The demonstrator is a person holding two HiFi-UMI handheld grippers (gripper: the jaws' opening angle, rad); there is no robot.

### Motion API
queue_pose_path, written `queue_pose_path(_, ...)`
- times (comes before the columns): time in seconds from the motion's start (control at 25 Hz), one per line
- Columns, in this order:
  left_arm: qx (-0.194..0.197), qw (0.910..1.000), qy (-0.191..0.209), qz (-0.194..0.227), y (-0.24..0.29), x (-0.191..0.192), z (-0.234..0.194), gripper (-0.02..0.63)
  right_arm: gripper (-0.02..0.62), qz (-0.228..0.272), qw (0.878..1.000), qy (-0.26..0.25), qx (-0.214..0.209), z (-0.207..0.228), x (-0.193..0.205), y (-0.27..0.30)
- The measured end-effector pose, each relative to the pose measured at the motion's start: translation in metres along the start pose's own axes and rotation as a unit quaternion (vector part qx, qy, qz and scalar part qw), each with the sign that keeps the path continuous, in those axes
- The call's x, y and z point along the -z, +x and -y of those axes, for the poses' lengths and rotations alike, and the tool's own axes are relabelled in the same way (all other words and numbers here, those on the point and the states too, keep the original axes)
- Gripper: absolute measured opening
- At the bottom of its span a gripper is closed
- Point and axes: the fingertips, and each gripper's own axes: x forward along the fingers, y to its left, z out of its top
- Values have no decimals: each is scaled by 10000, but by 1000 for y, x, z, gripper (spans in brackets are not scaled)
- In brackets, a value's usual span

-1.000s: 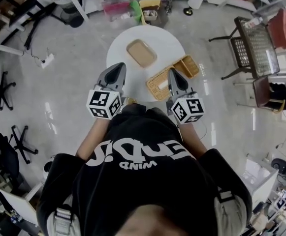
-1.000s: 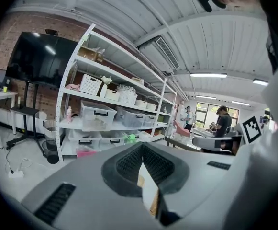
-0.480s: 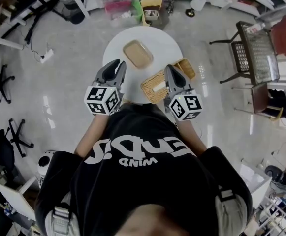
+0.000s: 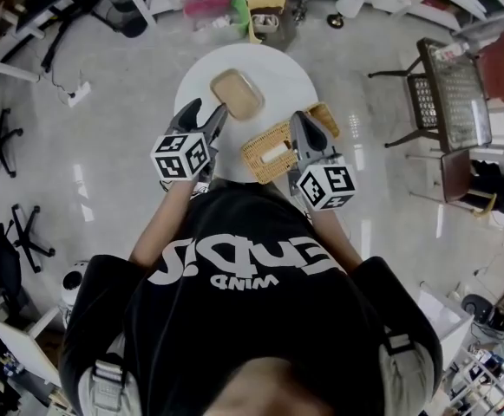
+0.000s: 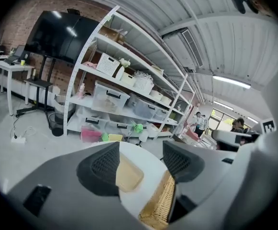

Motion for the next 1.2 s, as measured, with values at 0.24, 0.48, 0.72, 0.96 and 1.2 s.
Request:
queue_pose_path(0.24,-199,9986,-177,-452,34,33,-23,284,-2,-68,9998,44,206,13,0,-3)
queue_pose_path(0.48,-443,9934,-252,-1025,70,79,-48,280,-2,-158,9991,86,384,31,5,-6)
queue_pose_path(0.72,-498,9857,-383,-1562,91,130,-69,252,-2,-320,9979,140,547,42,16,-9)
queue_pose_path(0.96,-494,9785,-783,-1841,108,154,-70,259,-2,-484,9965,179,656,55,22,-9)
queue_pose_path(1.2,-434,9732,-1064,-1991,119,167,-71,247,-2,-599,9955,216,704,67,27,-5)
